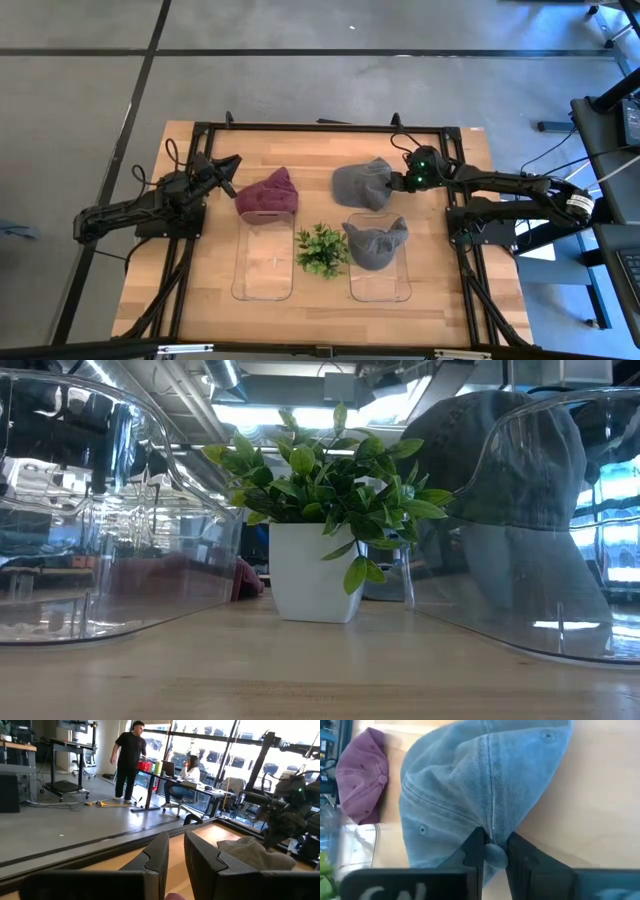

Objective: Pick & Place hat
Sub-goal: Put the gray cap into the right transparent bin

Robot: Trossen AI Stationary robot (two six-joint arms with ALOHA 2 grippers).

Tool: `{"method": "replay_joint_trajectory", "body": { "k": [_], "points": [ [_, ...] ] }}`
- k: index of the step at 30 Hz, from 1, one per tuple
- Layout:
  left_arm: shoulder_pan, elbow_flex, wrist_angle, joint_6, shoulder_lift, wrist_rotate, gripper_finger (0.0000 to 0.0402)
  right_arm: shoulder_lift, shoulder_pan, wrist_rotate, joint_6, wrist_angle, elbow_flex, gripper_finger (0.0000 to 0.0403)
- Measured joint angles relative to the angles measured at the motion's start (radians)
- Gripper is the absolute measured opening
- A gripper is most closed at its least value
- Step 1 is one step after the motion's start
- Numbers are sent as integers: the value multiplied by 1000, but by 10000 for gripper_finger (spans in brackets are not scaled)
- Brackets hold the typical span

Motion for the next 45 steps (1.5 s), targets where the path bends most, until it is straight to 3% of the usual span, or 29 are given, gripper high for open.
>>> {"method": "replay_joint_trajectory", "body": {
  "k": [6, 11, 14, 17, 22, 29, 34, 38, 45],
  "points": [
    [0, 0, 0, 46, 0, 0, 56, 0, 0, 27, -259, 54, 24, 55],
    [-1, 0, 0, 45, 0, 7, 56, 0, 0, 73, -531, 20, 163, 55],
    [-1, 0, 0, 22, 0, 35, 56, 0, 0, 91, -625, -75, 317, 55],
    [-1, 0, -1, -22, 0, 73, 56, 1, 7, 107, -751, -282, 518, 55],
    [-1, 0, -1, -42, 0, 130, 56, 2, 61, 249, -875, -601, 856, 55],
    [-1, 0, -1, -42, 0, 141, 56, 37, 159, 248, -837, -974, 1324, 55],
    [-1, 0, -1, -42, 0, 138, 56, 80, 248, 39, -733, -1064, 1555, 55],
    [-1, 0, -2, -41, 0, 138, 56, 115, 342, -111, -665, -1066, 1668, 55],
    [-1, 0, -7, -41, 0, 140, 56, 183, 545, -113, -640, -1091, 1703, 55]
  ]
}}
